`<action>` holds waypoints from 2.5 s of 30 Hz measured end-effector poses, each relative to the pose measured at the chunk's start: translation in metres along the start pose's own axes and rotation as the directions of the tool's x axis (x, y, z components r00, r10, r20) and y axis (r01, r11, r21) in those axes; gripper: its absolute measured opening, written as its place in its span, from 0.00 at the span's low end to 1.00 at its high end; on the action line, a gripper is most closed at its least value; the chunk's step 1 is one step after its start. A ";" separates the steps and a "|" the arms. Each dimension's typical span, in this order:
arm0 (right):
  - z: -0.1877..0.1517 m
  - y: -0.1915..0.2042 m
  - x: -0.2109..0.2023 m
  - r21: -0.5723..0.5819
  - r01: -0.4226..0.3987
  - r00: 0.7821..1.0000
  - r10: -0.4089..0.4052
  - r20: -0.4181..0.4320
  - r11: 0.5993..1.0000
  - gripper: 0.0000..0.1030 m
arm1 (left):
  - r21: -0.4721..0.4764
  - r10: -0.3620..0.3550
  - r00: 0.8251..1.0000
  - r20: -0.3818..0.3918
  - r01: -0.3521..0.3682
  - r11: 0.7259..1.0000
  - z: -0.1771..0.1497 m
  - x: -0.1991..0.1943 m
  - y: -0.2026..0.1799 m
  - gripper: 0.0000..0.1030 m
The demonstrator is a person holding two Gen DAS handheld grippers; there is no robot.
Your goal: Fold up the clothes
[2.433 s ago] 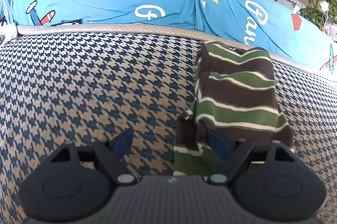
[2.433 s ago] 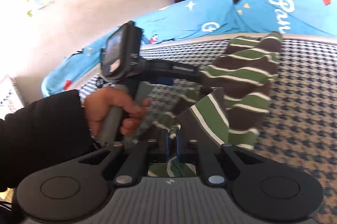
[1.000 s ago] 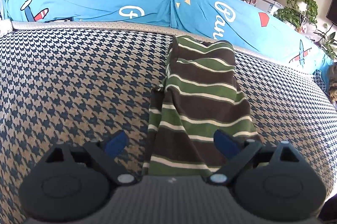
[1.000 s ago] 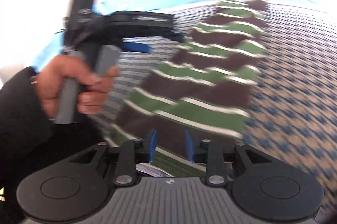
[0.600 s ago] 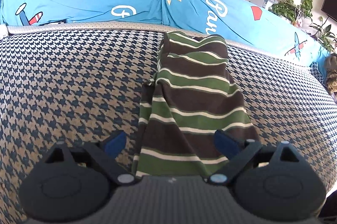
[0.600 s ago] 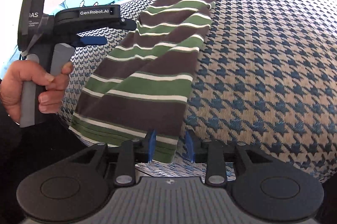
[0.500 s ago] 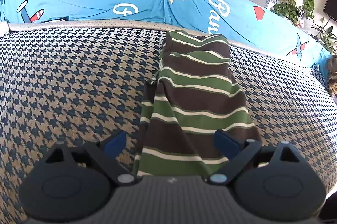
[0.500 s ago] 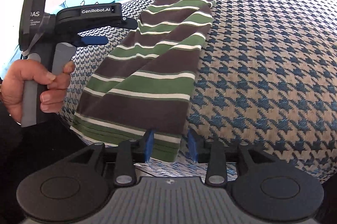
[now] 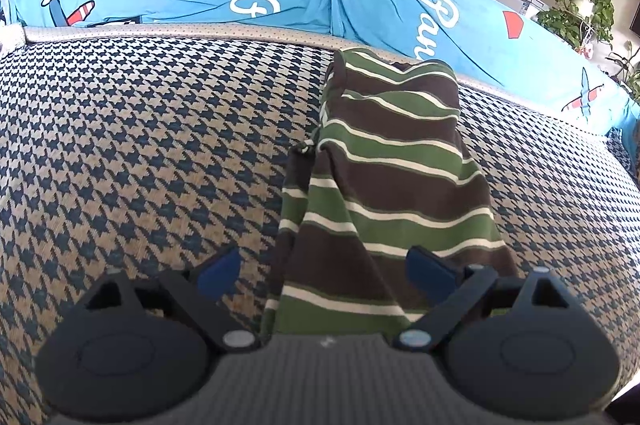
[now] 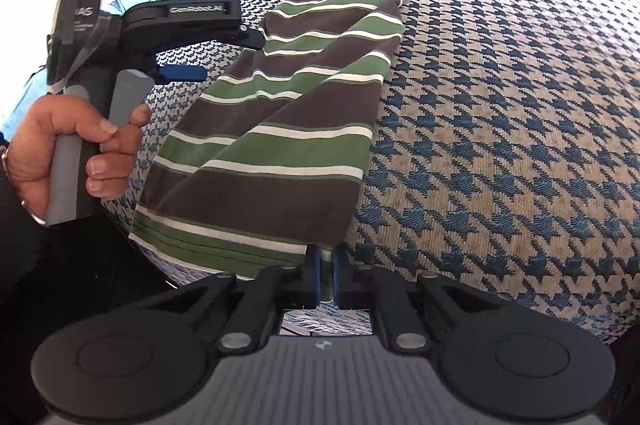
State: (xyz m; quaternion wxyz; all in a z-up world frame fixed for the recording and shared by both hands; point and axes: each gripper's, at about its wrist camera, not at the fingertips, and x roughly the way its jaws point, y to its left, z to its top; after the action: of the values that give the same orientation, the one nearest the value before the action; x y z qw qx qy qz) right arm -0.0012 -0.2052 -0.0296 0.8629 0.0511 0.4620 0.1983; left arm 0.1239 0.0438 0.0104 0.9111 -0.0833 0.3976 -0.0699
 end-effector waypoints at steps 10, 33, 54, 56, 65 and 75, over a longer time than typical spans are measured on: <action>-0.003 -0.004 0.000 0.033 0.038 0.999 -0.037 -0.032 0.999 0.05 | 0.008 0.111 0.994 -0.007 -0.111 0.994 -0.001 0.017 0.009 0.91; -0.006 -0.011 -0.024 0.089 0.011 0.996 -0.018 0.082 0.996 0.06 | -0.077 0.084 0.992 0.089 -0.077 0.994 0.008 -0.015 0.017 0.93; 0.009 -0.001 -0.009 0.075 -0.101 0.989 0.092 0.112 0.992 0.08 | 0.063 0.177 0.984 0.001 -0.177 0.982 -0.011 0.018 -0.005 1.00; 0.010 0.001 -0.005 0.076 -0.104 0.991 0.097 0.091 0.992 0.10 | 0.059 0.189 0.982 0.004 -0.189 0.980 -0.011 0.018 -0.004 1.00; 0.007 0.001 0.000 0.079 -0.092 0.995 0.088 0.056 0.993 0.11 | 0.009 0.207 0.978 0.010 -0.208 0.978 -0.007 0.015 0.004 1.00; 0.030 -0.003 -0.008 0.019 -0.088 0.993 0.086 0.081 0.996 0.18 | -0.034 0.203 0.979 0.013 -0.202 0.979 -0.004 0.012 0.008 1.00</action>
State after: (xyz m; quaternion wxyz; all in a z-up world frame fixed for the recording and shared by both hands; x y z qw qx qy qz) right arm 0.0201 -0.2081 -0.0074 0.8707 0.0886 0.4265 0.2284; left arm 0.1292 0.0488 -0.0023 0.9153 -0.0578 0.3975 0.0303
